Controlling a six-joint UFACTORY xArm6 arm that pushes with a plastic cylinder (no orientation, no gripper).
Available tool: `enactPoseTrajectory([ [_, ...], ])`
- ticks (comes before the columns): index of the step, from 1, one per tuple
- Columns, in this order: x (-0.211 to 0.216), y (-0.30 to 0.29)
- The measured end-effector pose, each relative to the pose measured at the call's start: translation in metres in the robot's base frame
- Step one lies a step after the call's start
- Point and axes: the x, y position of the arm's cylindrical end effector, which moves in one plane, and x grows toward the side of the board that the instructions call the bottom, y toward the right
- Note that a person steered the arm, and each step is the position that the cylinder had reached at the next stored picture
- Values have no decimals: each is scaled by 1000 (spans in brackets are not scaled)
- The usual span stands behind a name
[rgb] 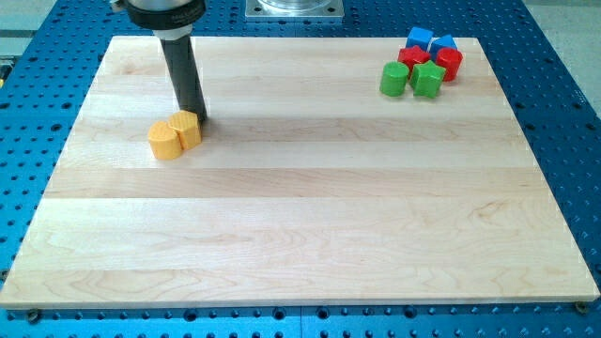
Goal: Separate the yellow blocks from each other
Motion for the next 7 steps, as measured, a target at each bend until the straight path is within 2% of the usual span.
enactPoseTrajectory([
  [2,34,-17],
  [3,59,19],
  [4,40,21],
  [5,53,13],
  [6,87,78],
  [7,104,117],
])
